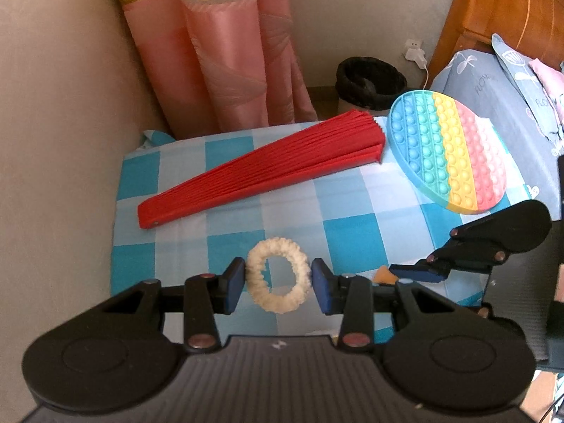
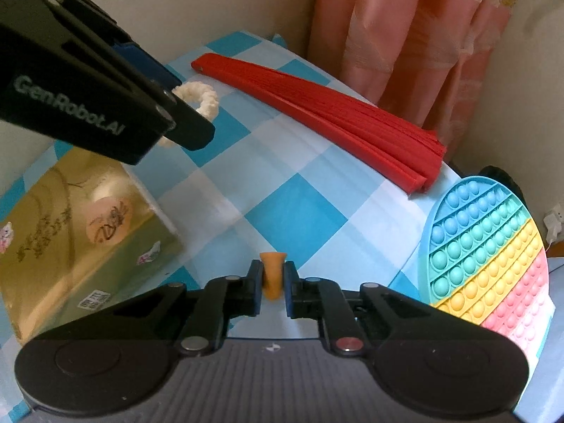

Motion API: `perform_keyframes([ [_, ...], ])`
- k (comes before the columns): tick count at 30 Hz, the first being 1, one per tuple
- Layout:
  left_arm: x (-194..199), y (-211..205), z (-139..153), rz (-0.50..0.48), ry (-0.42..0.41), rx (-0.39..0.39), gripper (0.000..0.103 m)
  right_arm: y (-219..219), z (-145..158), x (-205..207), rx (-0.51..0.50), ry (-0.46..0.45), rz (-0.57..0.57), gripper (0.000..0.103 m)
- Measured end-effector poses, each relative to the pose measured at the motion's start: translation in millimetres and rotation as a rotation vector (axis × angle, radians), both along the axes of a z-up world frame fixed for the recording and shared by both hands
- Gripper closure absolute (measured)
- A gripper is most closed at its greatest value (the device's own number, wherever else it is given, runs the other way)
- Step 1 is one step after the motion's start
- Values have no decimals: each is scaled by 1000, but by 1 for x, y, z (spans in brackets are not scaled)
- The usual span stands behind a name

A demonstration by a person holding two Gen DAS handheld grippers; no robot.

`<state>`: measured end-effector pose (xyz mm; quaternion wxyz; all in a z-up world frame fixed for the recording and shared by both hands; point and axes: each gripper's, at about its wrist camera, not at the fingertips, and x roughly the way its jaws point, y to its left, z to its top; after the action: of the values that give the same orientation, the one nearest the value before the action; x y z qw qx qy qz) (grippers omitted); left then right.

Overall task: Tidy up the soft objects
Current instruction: 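Carry the ring over the box with the left gripper while the right gripper carries the earplug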

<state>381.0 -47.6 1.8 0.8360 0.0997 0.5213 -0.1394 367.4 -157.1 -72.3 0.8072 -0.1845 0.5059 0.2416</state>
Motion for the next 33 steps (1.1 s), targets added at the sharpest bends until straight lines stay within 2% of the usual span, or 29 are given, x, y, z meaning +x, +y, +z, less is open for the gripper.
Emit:
perform_keyframes([
  [6,-7,1,6,-5,-6,0,63,-1,17,-13,19,-20,11,88],
  [11,-21,1,16,-16,-15,-2,63,-10,43,-38,37,-44,14,88],
  [17,-52,-11,35,-74,-37,0,63,-41,87,-89,72,-56,-5,88],
  [21,-76,-24,46,-123,-50,-21,63,-65,105,-128,84,-64,-44,88],
  [27,-114,-54,57,-214,-65,-31,63,-102,115,-172,75,-66,-129,88],
  [33,-142,-85,59,-294,-70,-29,63,-127,103,-188,44,-48,-187,87],
])
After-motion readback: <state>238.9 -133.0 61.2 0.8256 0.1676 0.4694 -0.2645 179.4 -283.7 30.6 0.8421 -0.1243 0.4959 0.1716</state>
